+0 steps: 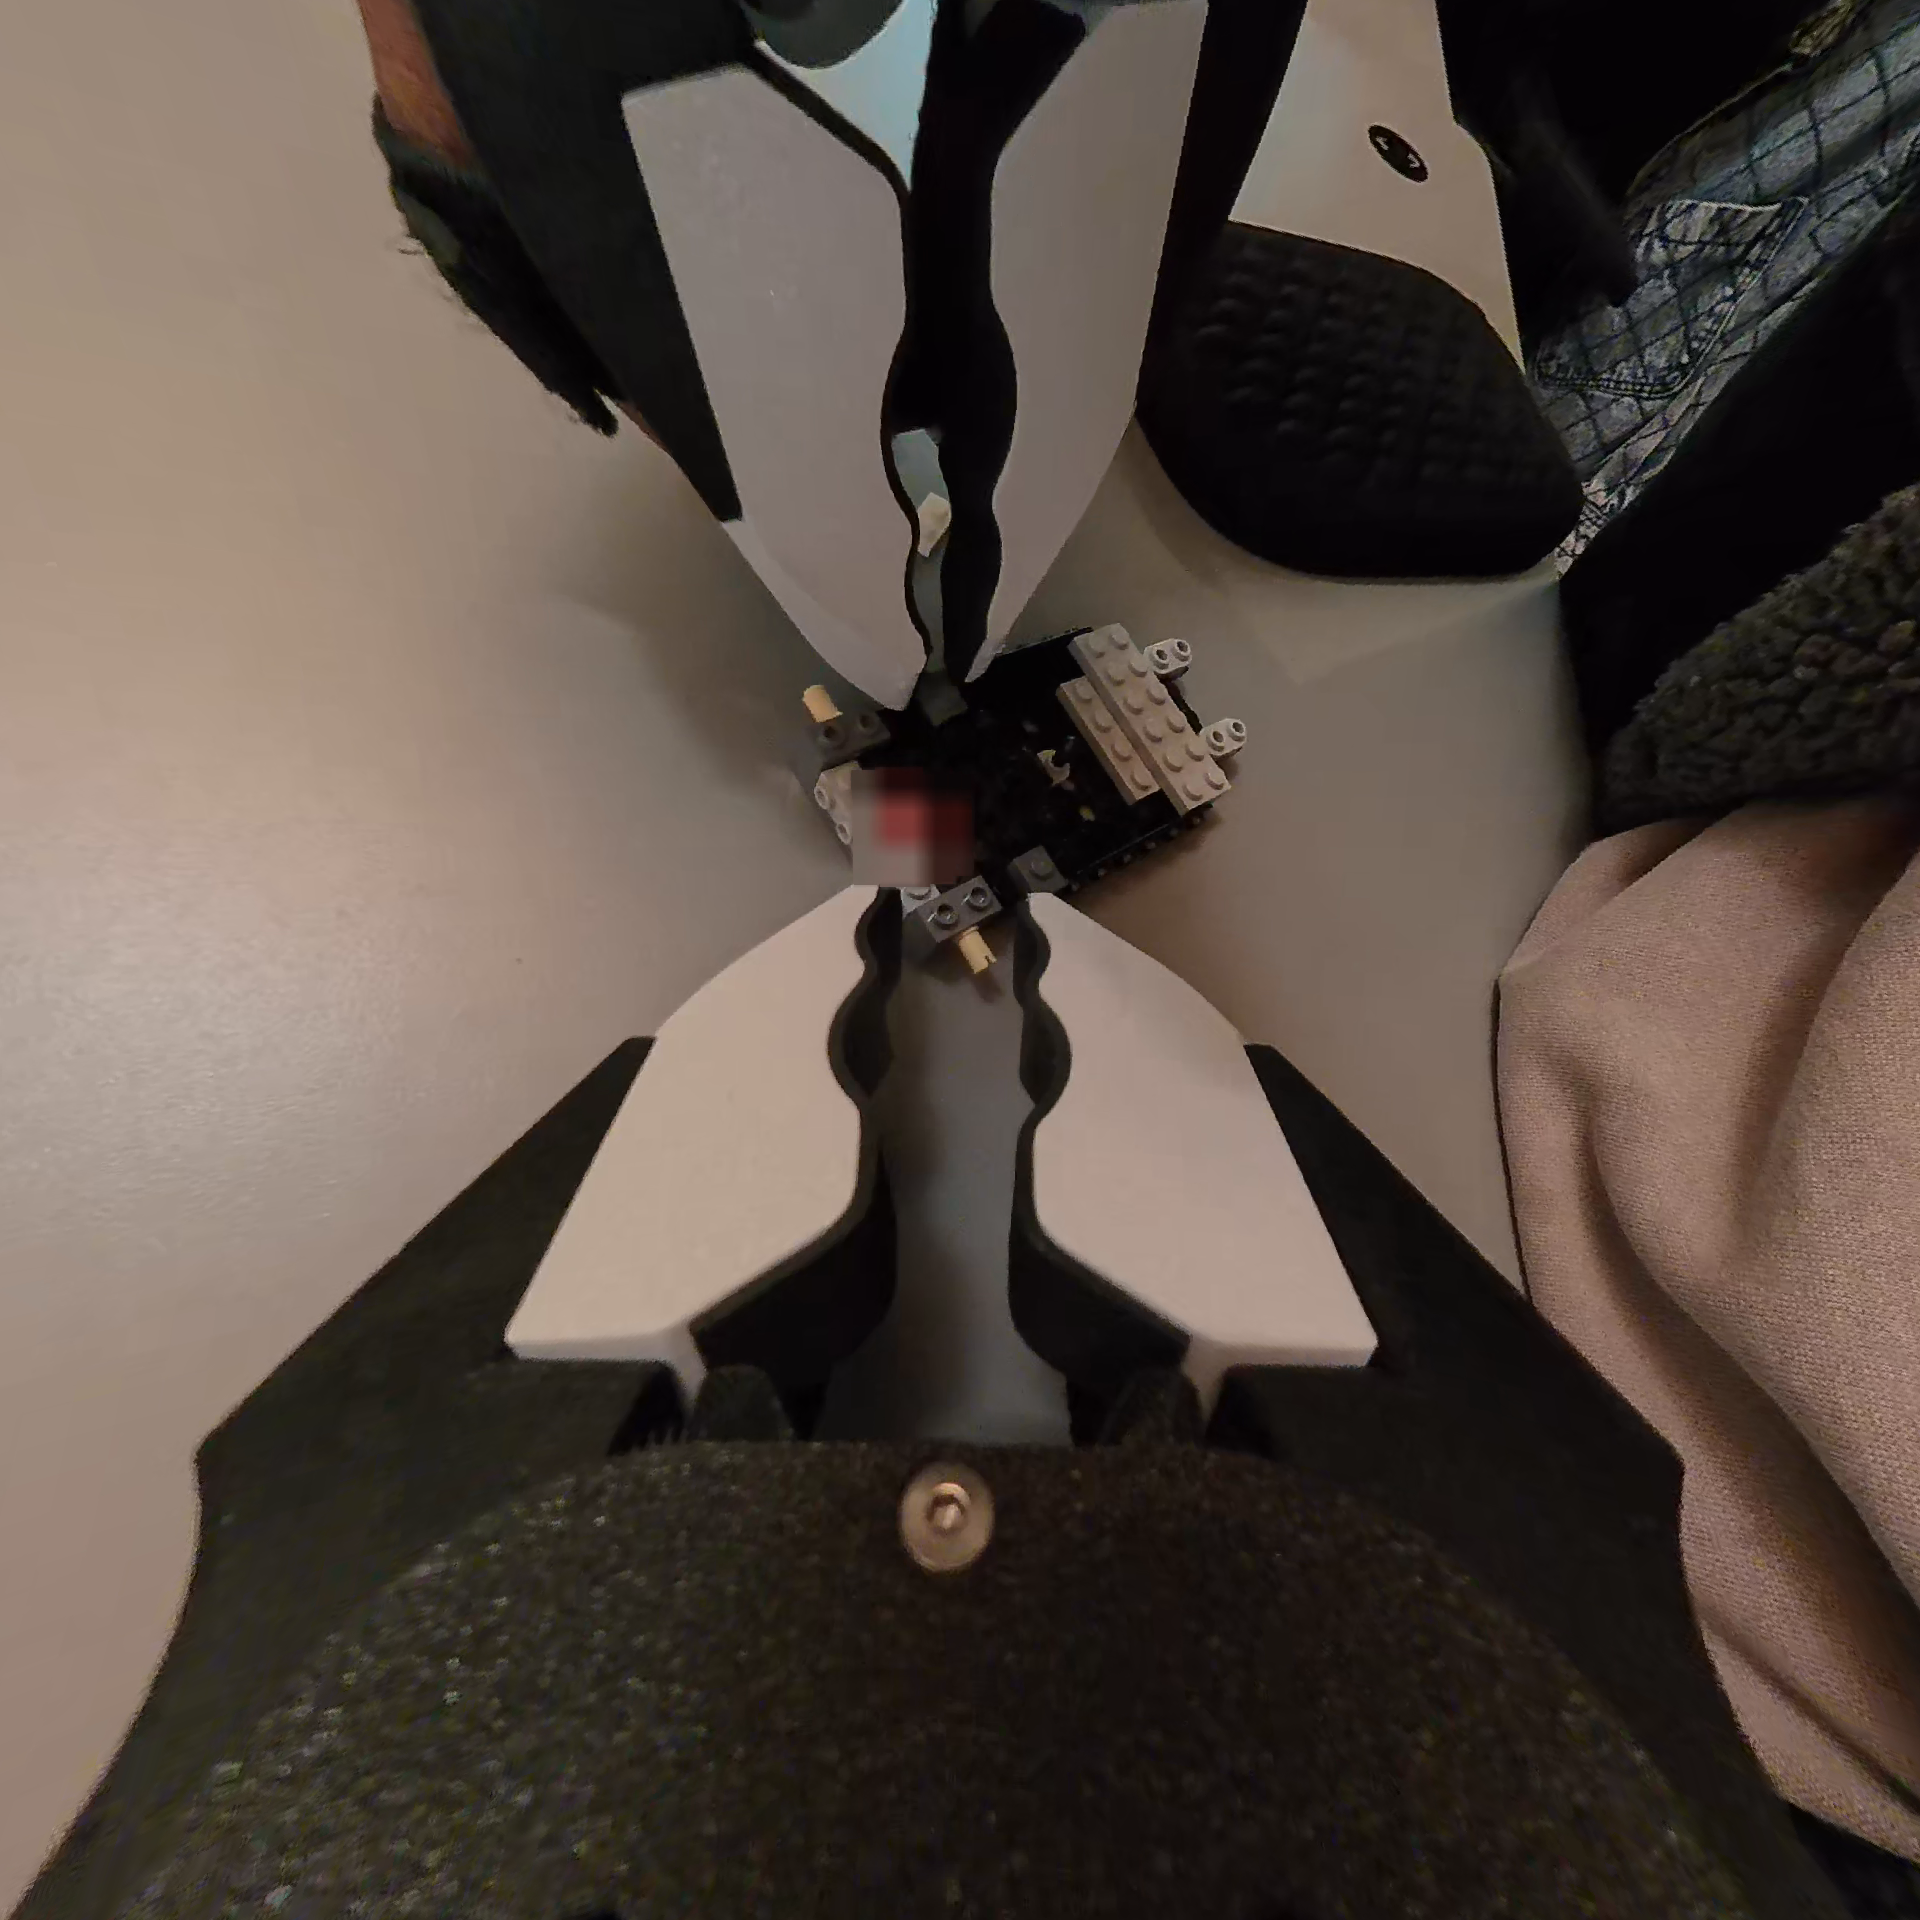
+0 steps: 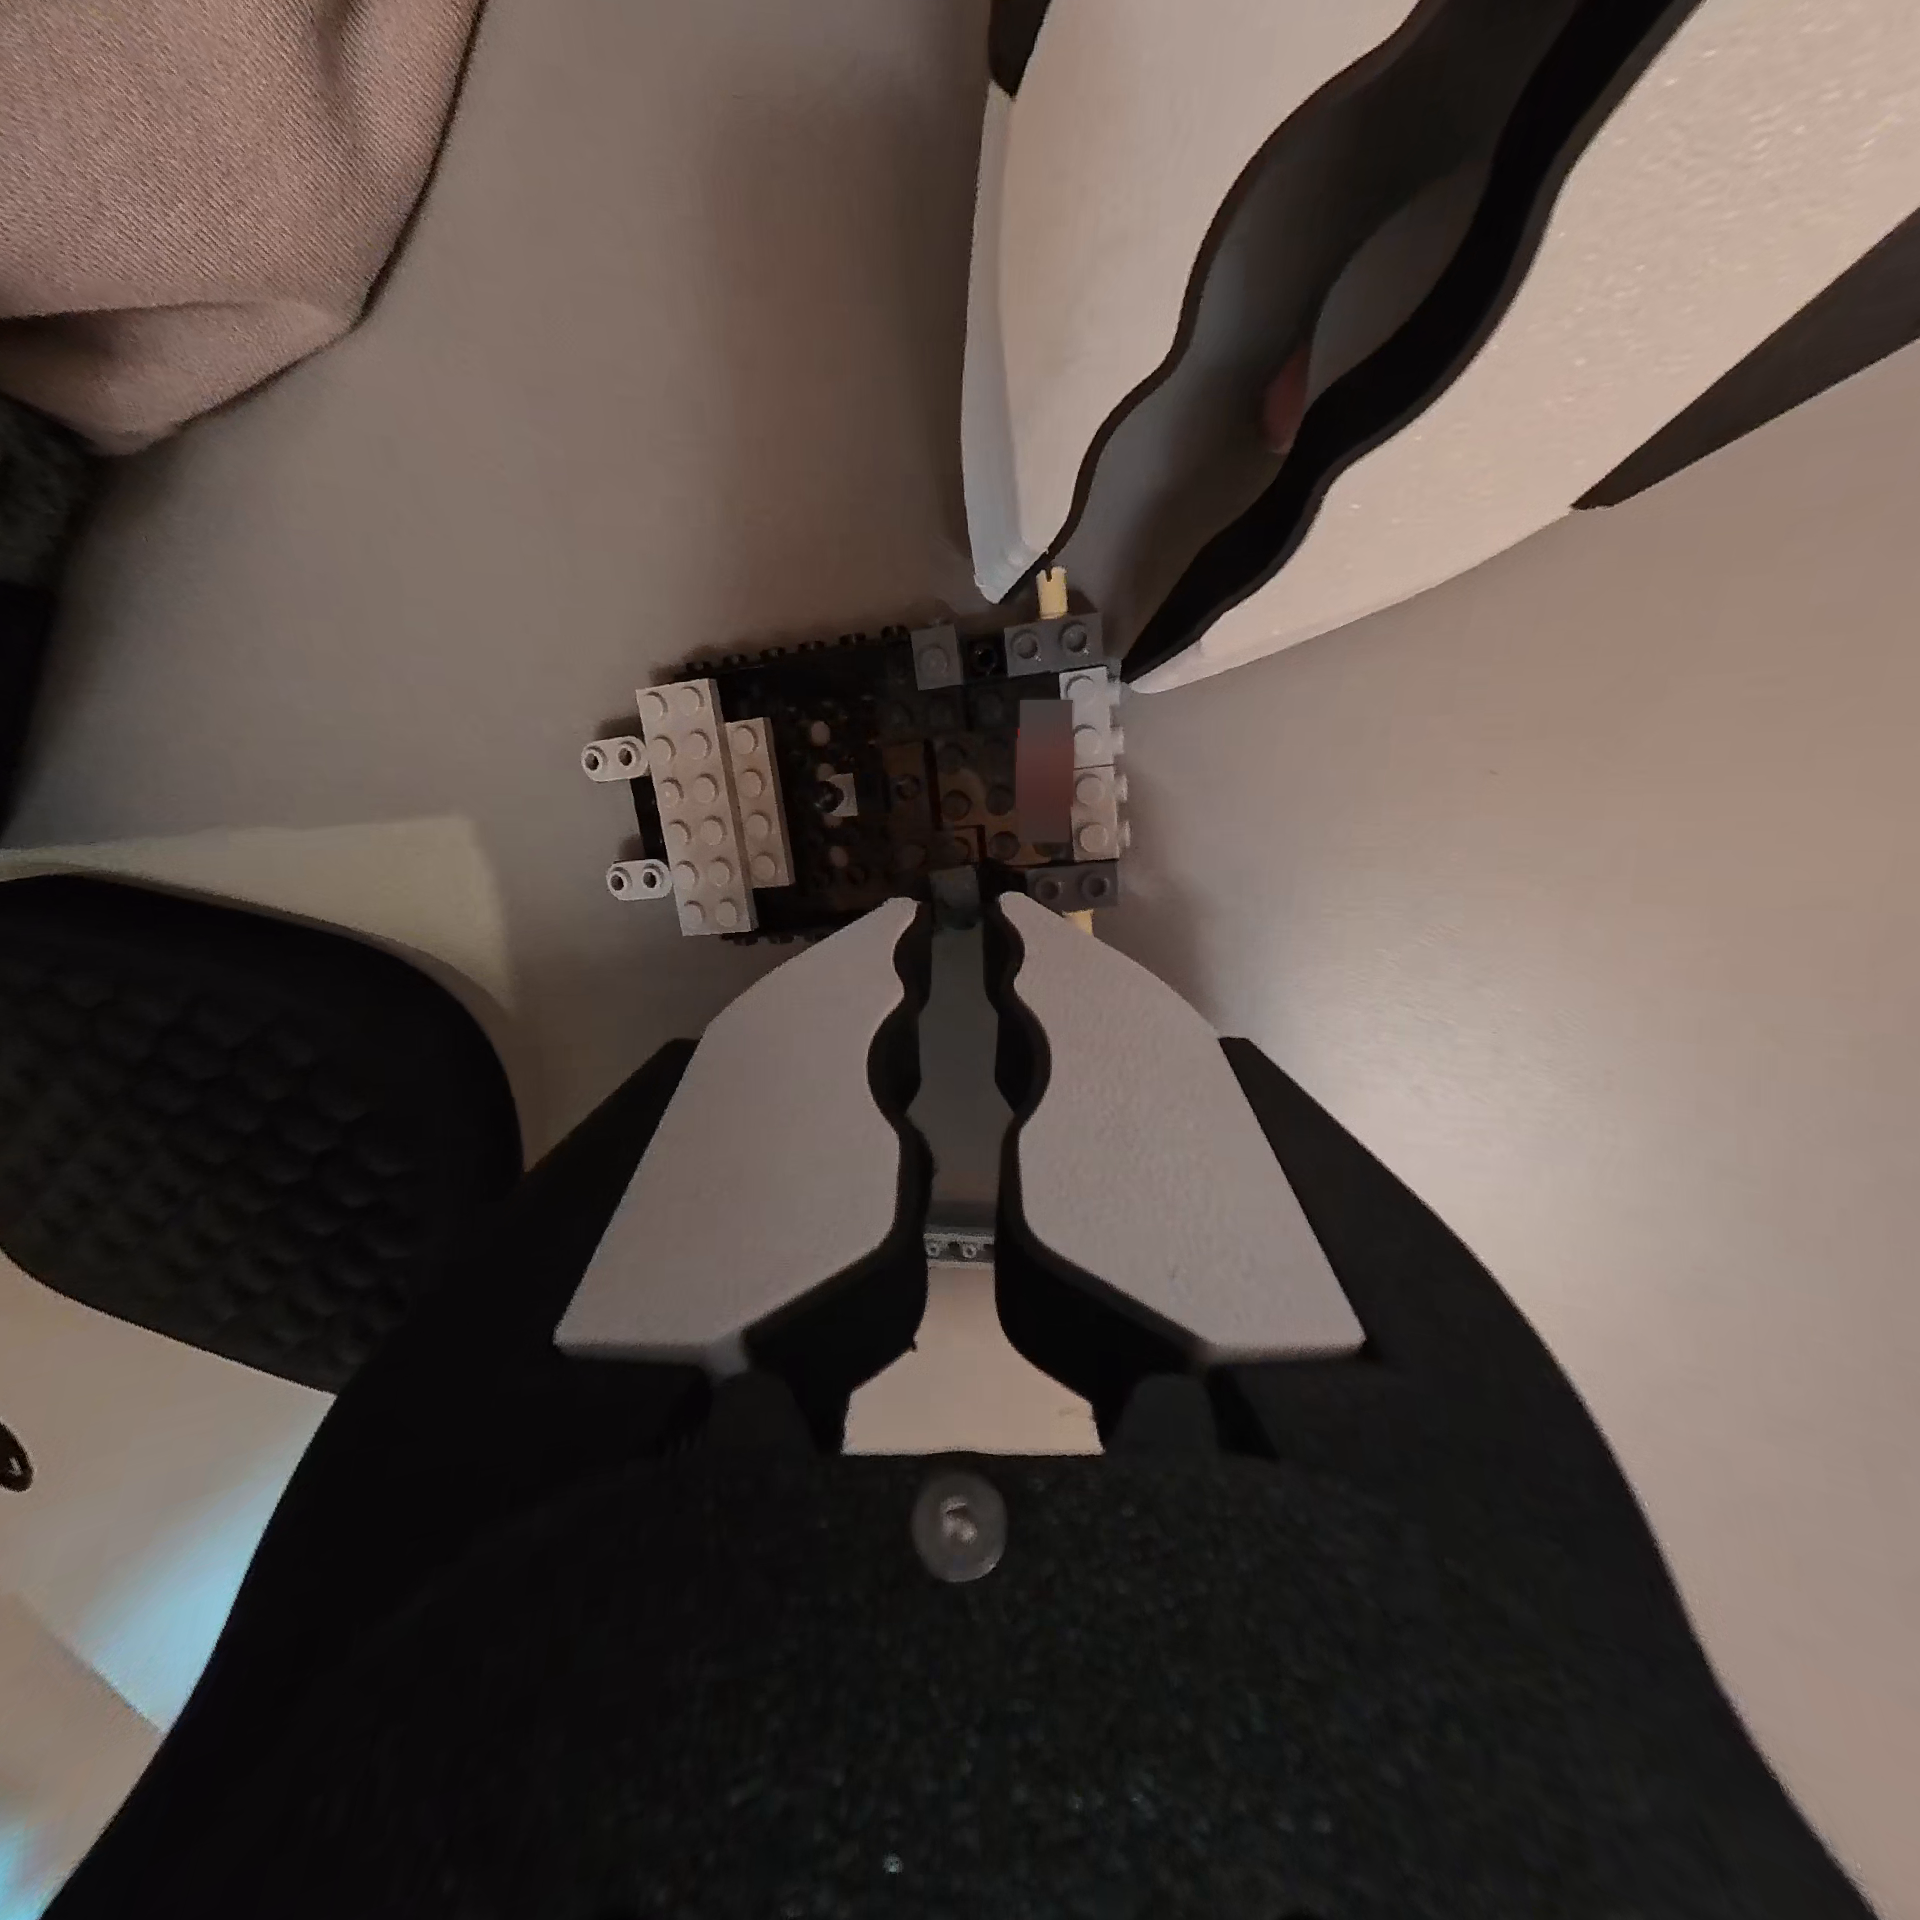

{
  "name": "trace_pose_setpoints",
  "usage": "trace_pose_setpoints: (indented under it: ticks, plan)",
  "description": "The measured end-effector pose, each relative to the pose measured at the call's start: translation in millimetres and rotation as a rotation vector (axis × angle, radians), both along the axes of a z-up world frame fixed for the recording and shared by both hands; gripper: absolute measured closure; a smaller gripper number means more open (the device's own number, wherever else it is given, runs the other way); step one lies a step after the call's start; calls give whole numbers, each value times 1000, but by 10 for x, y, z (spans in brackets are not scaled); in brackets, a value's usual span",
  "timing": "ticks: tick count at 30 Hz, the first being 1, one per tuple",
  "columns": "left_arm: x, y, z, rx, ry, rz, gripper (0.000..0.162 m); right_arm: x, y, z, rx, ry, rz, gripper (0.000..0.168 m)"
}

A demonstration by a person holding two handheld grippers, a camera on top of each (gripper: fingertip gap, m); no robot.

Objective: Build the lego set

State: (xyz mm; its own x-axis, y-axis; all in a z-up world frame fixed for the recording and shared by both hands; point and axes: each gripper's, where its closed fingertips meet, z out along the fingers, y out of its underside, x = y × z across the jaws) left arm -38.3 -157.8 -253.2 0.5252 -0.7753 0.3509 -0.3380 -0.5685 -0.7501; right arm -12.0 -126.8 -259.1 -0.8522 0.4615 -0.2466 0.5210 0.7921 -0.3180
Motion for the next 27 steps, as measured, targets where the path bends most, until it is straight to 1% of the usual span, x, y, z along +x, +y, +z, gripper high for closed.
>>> trace_pose_setpoints:
  ticks: [27]
  plan:
    - [22, 33, -9, -1, -3, -4, 142, 55, 42, -34, -53, -89, -83, 159]
